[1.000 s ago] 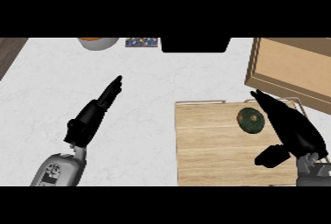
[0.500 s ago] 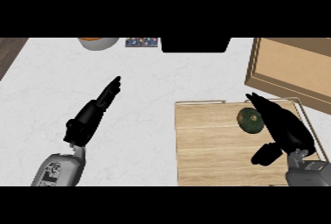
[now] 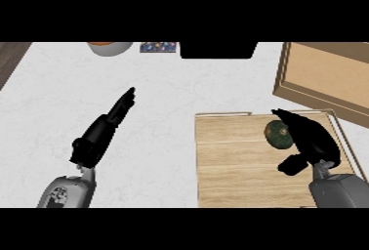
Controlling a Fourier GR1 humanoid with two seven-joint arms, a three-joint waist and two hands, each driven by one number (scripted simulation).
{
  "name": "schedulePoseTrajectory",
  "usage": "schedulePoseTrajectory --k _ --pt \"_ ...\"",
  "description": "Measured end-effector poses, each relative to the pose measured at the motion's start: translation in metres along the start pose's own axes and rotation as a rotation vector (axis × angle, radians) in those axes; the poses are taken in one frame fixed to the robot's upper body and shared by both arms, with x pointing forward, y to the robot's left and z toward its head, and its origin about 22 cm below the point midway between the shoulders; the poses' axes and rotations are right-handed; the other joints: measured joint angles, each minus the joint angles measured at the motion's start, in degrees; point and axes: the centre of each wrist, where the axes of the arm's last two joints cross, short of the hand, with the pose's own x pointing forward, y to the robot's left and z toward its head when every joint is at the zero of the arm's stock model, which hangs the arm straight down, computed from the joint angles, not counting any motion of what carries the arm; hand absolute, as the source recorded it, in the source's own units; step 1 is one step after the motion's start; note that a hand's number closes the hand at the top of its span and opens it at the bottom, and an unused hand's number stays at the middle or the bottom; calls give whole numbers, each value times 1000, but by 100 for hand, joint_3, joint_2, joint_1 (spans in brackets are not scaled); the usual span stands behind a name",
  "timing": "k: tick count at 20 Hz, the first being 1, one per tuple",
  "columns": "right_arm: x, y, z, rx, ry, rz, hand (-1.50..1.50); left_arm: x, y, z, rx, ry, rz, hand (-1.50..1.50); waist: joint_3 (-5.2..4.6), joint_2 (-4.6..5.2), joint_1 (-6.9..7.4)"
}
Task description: Pick the squash from the tray and place it in the cardboard box
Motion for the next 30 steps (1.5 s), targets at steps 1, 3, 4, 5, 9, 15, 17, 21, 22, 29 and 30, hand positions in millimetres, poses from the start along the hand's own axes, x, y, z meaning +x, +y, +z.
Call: schedulePoseTrajectory --k 1,3,4,5,9,15,17,21,22,29,30 --pt "-1 5 -5 7 -1 1 150 -1 -1 0 -2 -1 -1 0 -4 -2 1" --pt "-4 2 -5 7 -11 9 150 -1 -1 -2 -1 -1 0 0 -12 -10 -1" --pt "-3 0 -8 7 -14 14 150 2 -1 -3 -3 1 4 0 -10 -9 -1" --pt "-2 1 -9 -1 -20 19 150 2 1 -2 -5 2 2 0 -13 -11 -1" --pt "-5 3 -18 -29 -34 39 150 5 1 -1 1 1 1 0 -24 -23 4" --pt "-37 -7 -46 -56 -6 30 150 5 5 -5 1 2 -5 0 -49 -38 17" --pt "-50 -11 -52 -90 4 39 150 4 5 -4 -6 -1 -1 0 -39 -28 22" --pt "-57 -16 -51 -211 22 68 150 6 1 -2 -5 1 -2 0 -18 -15 5" --pt "-59 -16 -48 -245 27 83 150 4 1 -2 -3 3 -4 0 -15 -13 -2" --pt "-46 -59 -16 -425 -3 84 150 5 6 -1 4 5 -3 0 -5 -17 -47" --pt "-44 -65 -9 -442 -12 76 150 3 3 -2 6 8 -2 0 -5 -17 -53"
